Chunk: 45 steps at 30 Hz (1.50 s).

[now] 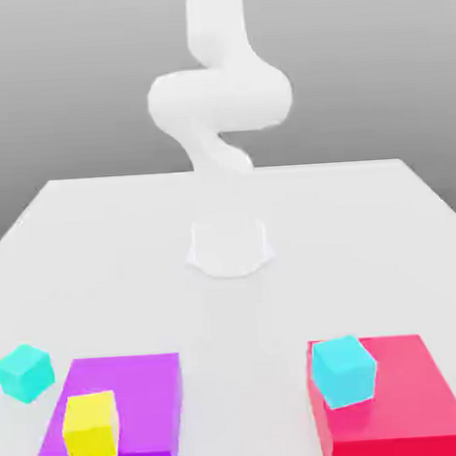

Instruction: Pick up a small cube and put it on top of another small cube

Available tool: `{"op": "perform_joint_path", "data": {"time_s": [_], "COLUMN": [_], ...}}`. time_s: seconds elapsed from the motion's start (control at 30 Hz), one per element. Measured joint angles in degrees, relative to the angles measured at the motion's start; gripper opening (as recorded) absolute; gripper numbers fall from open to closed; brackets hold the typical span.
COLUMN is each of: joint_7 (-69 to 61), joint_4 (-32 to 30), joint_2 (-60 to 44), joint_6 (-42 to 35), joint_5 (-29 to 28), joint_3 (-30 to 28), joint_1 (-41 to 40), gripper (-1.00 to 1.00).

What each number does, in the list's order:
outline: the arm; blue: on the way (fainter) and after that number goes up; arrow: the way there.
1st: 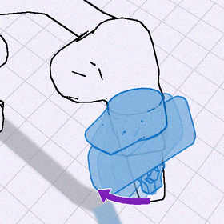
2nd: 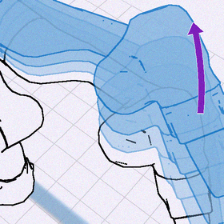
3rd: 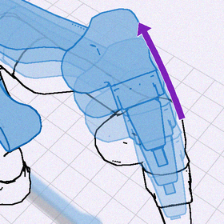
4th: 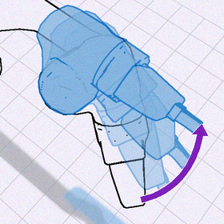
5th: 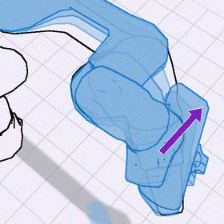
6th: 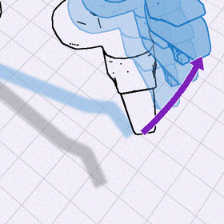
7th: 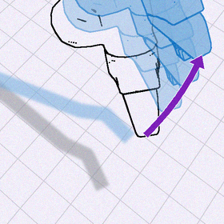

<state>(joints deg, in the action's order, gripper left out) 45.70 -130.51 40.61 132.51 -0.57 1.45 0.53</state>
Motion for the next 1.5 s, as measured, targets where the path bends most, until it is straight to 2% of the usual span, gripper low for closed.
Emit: {"op": "perform_joint_path", "data": {"time_s": [0.6,1.1,1.23,1.27,1.5], "joint_7": [1.2,1.8,2.9,3.3,3.1], "joint_4": [9.2,16.8,18.8,19.2,19.3], "joint_2": [-37.7,-68.8,-77.1,-78.8,-79.0], "joint_6": [5.2,9.6,14.0,15.2,15.4], "joint_5": [-7.1,-12.4,-14.5,-15.1,-14.9], "joint_3": [10.4,13.7,12.5,12.0,11.9], "joint_1": [5.3,14.2,16.2,16.6,16.8], "gripper": [0.00,0.00,0.00,-1.00,-1.00]}}
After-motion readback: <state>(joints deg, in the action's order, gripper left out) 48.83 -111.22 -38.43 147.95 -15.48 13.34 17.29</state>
